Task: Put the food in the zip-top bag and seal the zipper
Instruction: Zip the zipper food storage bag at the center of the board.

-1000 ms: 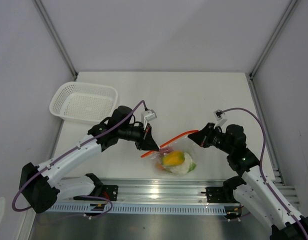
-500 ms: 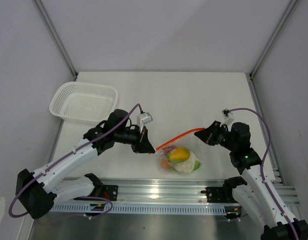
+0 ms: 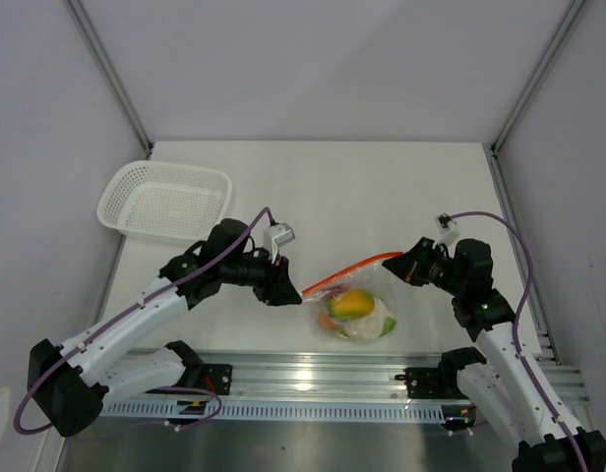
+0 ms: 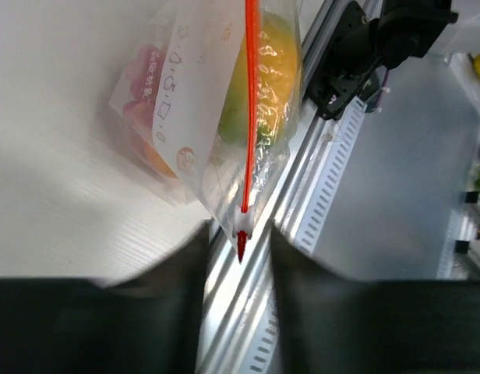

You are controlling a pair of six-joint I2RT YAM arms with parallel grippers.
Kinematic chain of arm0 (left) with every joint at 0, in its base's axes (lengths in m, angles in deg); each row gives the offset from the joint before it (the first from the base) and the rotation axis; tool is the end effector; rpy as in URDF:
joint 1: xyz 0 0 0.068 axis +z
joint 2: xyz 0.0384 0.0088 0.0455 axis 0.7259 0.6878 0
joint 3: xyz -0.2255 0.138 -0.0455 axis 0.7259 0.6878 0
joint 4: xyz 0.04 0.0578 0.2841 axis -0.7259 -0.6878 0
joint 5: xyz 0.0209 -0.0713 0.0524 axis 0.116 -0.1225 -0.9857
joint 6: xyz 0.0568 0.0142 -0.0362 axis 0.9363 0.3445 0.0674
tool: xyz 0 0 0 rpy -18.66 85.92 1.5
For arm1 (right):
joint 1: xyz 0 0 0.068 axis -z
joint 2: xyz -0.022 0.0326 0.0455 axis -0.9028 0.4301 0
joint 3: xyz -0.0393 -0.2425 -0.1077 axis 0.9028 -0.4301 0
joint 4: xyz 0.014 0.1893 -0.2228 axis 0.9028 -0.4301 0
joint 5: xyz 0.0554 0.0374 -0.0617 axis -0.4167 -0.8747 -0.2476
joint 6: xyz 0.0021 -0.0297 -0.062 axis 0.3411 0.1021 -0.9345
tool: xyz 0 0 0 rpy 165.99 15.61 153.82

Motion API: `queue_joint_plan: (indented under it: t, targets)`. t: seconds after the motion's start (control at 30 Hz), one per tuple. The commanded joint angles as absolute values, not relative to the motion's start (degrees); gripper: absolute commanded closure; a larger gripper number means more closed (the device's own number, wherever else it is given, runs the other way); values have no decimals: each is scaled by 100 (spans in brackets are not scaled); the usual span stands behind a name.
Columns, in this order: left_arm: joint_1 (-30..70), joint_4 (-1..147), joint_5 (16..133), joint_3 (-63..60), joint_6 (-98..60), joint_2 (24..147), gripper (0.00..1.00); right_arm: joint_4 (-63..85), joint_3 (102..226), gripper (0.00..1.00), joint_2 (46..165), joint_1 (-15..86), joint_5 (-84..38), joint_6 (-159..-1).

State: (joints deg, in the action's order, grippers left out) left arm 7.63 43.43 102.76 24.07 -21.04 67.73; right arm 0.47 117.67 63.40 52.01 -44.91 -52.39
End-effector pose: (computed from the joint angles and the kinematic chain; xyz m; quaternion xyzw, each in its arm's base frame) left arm 0.1804 -0.1879 0.2637 0.3205 0.8055 -0.4336 0.2456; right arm 0.2055 0.0737 0.2460 0.0093 0.8094 0.4114 0.4189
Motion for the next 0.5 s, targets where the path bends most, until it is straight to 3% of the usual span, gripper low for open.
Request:
queue_joint_plan:
  t: [0.0,0.03,0.07,0.47]
  targets:
    - [822,4272,10134,2353,-2132,6609,53,122,11974,100,6410,5275,-4387,-5353]
    - [822,4298,10064,2309,-2167,6600,37,122,11974,100,6471,5275,-4405,-5345]
    - [822,4351,10011,2291,-2176,6557,1,130,11983,100,6507,5275,-4414,-5336]
    - [814,4272,8490,1527,-2352,5994,1,-186,12965,100,7709,5275,-3659,-5459]
